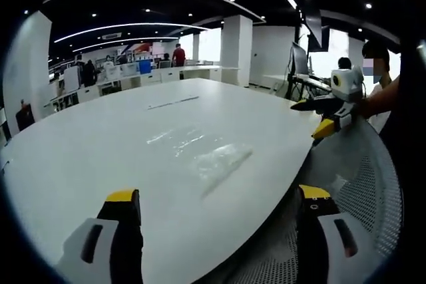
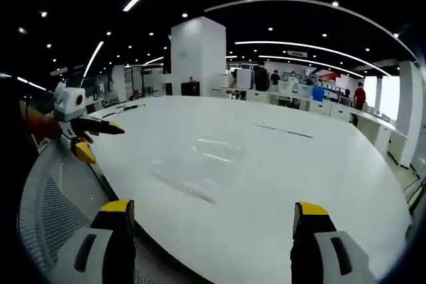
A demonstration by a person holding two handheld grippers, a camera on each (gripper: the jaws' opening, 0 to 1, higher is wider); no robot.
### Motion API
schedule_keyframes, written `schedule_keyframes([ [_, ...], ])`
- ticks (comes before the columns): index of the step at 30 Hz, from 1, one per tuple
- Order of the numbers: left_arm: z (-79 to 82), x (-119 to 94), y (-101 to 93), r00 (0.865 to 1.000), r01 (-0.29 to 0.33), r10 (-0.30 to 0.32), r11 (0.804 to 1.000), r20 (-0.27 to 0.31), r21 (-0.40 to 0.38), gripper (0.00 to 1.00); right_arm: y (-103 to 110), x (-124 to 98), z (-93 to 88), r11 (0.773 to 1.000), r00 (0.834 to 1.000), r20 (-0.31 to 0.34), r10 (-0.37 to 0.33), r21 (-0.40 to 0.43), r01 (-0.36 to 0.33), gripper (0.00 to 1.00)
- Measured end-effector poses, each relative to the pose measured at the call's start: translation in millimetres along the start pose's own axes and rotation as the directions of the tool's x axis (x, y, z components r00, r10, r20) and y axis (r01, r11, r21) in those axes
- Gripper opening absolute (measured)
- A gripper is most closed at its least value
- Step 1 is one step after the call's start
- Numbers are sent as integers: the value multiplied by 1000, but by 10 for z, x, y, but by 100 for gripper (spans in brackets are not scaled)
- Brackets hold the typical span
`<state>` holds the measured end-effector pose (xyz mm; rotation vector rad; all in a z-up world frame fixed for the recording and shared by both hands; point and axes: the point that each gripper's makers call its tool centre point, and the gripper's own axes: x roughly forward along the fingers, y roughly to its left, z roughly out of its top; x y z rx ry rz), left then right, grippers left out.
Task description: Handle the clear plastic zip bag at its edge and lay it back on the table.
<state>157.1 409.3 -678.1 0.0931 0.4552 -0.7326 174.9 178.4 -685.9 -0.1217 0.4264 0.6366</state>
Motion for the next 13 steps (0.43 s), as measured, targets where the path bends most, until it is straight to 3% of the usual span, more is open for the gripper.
schedule_keyframes([
  [13, -57, -24, 23, 1000, -5, 5, 999, -6, 47, 99, 1, 7, -18, 1000, 1000, -7, 1, -16, -1, 100],
])
